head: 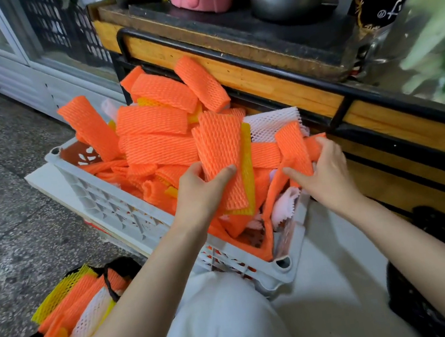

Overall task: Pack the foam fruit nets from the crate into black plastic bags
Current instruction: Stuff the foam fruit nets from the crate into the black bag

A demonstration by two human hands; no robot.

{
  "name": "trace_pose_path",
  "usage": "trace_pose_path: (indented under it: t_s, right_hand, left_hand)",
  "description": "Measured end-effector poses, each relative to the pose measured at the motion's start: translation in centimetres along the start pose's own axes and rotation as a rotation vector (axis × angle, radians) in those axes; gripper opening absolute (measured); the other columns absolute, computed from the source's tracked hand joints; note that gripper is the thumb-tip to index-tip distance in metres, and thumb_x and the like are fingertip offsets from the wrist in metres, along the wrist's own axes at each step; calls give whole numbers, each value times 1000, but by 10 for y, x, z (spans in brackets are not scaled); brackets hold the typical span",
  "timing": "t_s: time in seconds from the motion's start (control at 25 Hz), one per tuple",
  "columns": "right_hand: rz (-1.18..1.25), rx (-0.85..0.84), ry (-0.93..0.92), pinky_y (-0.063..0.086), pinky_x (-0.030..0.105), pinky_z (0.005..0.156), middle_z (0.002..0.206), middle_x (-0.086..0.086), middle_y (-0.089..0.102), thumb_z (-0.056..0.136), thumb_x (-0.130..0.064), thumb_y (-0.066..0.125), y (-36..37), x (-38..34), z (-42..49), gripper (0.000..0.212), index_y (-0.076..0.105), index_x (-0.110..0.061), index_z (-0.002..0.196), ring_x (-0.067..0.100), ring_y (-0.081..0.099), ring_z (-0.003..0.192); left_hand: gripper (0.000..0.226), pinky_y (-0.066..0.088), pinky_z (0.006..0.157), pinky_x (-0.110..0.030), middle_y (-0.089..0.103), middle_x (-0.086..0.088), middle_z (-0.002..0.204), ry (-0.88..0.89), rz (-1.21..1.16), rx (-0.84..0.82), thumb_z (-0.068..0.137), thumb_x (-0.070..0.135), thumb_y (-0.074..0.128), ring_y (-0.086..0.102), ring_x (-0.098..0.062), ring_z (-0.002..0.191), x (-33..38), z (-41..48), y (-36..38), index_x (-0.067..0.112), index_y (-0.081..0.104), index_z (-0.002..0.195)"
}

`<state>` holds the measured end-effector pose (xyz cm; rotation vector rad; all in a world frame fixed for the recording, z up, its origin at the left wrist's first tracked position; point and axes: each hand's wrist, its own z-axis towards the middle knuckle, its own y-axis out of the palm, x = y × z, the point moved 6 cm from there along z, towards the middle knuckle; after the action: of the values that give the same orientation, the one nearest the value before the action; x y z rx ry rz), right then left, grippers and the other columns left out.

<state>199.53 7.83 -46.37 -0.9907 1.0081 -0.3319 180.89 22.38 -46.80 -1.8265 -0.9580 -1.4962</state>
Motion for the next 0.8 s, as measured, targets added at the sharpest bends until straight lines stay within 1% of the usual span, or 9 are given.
trace_pose_path:
  t_s: [0.08, 0.2, 0.32, 0.4, 0.48, 0.52, 0.68, 0.76, 0.8]
  right_hand:
    - [-98, -57, 66, 30, 38, 106, 142, 16, 33, 69, -55, 74, 12, 7, 11, 103, 20, -7, 143, 30, 31, 131]
    - [-230, -37, 68, 30, 40, 106, 142, 16, 33, 68, -58, 72, 26, 4, 23, 107, 17, -6, 143, 31, 31, 132]
    - [-104, -5, 91, 39, 35, 92, 131, 15, 47, 74, -38, 75, 34, 16, 32, 85, 28, -4, 136, 33, 43, 124]
    - [20, -13, 87, 37, 25, 73, 112, 6, 57, 78, -24, 71, 34, 25, 30, 63, 38, -4, 127, 29, 56, 109]
    - [91, -8, 70, 36, 22, 67, 96, -1, 56, 80, -17, 69, 27, 24, 24, 49, 43, -4, 119, 22, 60, 92]
    - [125, 9, 50, 38, 22, 65, 94, -1, 56, 80, -15, 70, 23, 19, 21, 44, 44, -6, 115, 20, 59, 86]
    - [274, 103, -55, 37, -1, 61, 104, -2, 56, 78, -13, 70, -1, -15, 10, 44, 49, -14, 117, 5, 54, 80]
    - [305, 144, -94, 39, 1, 66, 109, -2, 55, 80, -17, 68, -16, -38, 5, 42, 51, -15, 119, 6, 54, 87]
    - [306, 164, -114, 40, 5, 70, 110, -1, 53, 81, -18, 67, -24, -50, 3, 41, 52, -15, 119, 8, 54, 90]
  left_hand:
    - [22, 56, 78, -36, 69, -4, 96, -3, -3, 2, 83, 22, 69, 67, -18, 85, -2, 0, 5, 13, 64, 103]
    - [22, 51, 67, -27, 69, -3, 94, 3, 6, -16, 84, 21, 68, 65, -15, 80, -4, 0, 13, 12, 64, 104]
    - [24, 49, 64, -26, 69, -2, 93, -4, 14, -21, 83, 23, 68, 65, -14, 79, -6, 2, 15, 12, 64, 104]
    - [25, 50, 65, -26, 69, -3, 95, -7, 10, -27, 84, 22, 68, 66, -15, 81, -7, 4, 15, 11, 64, 105]
    - [26, 49, 63, -25, 69, -4, 97, -5, 6, -31, 84, 22, 67, 66, -15, 82, -8, 6, 15, 11, 63, 107]
    - [27, 49, 64, -25, 69, -5, 99, -1, 7, -28, 85, 22, 67, 66, -15, 83, -9, 6, 14, 10, 63, 108]
    - [30, 54, 82, -37, 68, -6, 104, 33, 44, 57, 84, 24, 67, 65, -20, 91, -12, 8, 7, 10, 61, 110]
    - [27, 52, 86, -41, 67, -6, 103, 130, 108, 145, 84, 25, 67, 64, -22, 94, -4, 6, -3, 11, 59, 106]
    - [24, 50, 85, -38, 65, -6, 102, 215, 161, 196, 84, 24, 67, 62, -22, 94, 4, 4, -9, 13, 58, 103]
